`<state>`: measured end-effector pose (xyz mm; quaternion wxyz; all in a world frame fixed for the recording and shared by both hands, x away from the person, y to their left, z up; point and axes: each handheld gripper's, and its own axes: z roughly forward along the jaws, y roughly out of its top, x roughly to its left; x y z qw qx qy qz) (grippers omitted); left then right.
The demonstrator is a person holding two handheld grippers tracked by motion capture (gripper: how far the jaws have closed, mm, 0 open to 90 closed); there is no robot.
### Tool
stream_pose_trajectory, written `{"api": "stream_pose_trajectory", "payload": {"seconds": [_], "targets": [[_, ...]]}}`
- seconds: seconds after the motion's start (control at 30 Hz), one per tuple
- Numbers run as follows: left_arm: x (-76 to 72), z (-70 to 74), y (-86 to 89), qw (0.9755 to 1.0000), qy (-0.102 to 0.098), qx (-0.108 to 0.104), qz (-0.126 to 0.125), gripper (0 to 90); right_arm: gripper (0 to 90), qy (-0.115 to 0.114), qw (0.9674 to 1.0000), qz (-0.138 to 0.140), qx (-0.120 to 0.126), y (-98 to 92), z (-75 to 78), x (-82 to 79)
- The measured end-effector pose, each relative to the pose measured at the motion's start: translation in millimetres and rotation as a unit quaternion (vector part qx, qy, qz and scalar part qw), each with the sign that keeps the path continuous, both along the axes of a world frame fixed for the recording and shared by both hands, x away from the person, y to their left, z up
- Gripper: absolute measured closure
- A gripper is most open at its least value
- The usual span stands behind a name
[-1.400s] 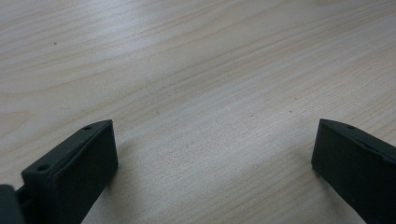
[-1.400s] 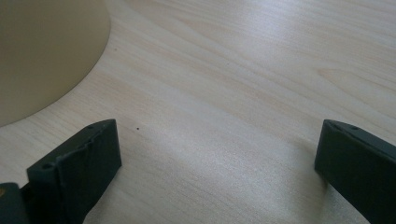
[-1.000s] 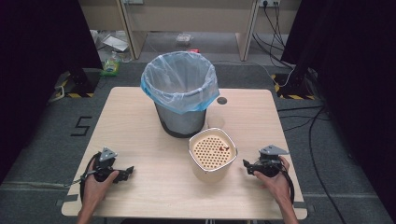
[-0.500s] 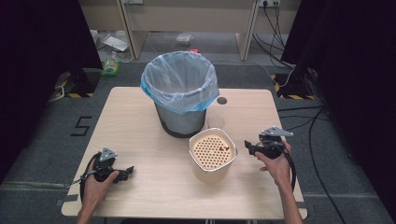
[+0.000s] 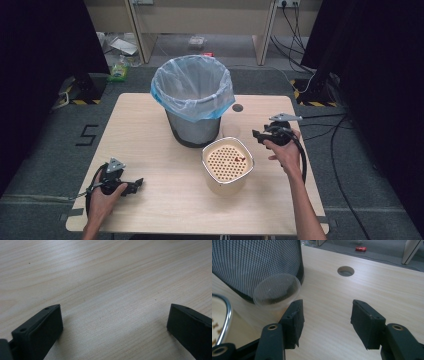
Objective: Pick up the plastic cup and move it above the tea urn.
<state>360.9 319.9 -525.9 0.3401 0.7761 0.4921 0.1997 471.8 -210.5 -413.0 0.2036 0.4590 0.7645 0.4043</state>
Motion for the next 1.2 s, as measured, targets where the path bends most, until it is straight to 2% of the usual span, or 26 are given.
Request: {"api": "stream_pose_trajectory", "payload": {"seconds": [0.23,0.47,0.63,0.7,0.83,1.03,1.2], "targets": [[0.0,0.0,0.0,1.0000,0.000,0.000,0.000,0.0,49.8,0.008,0.9996,0.023,-0.011,22.7,8.5,20.0],[0.0,0.0,-0.1,1.0000,0.000,0.000,0.000,0.0,53.0,0.017,0.9989,0.041,-0.018,39.0,6.0,32.5],[0.0,0.0,0.0,1.0000,0.000,0.000,0.000,0.0,53.7,0.039,0.9969,0.060,-0.033,53.6,0.9,42.6],[0.0,0.0,-0.1,1.0000,0.000,0.000,0.000,0.0,53.8,0.056,0.9950,0.066,-0.049,58.8,-3.6,49.2],[0.0,0.0,0.0,1.0000,0.000,0.000,0.000,0.0,57.4,0.062,0.9945,0.072,-0.045,61.1,-6.0,53.9],[0.0,0.0,-0.1,1.0000,0.000,0.000,0.000,0.0,64.7,0.074,0.9928,0.078,-0.053,65.3,-12.4,59.4],[0.0,0.0,-0.1,1.0000,0.000,0.000,0.000,0.0,71.4,0.086,0.9906,0.079,-0.072,67.3,-18.5,63.5]]}}
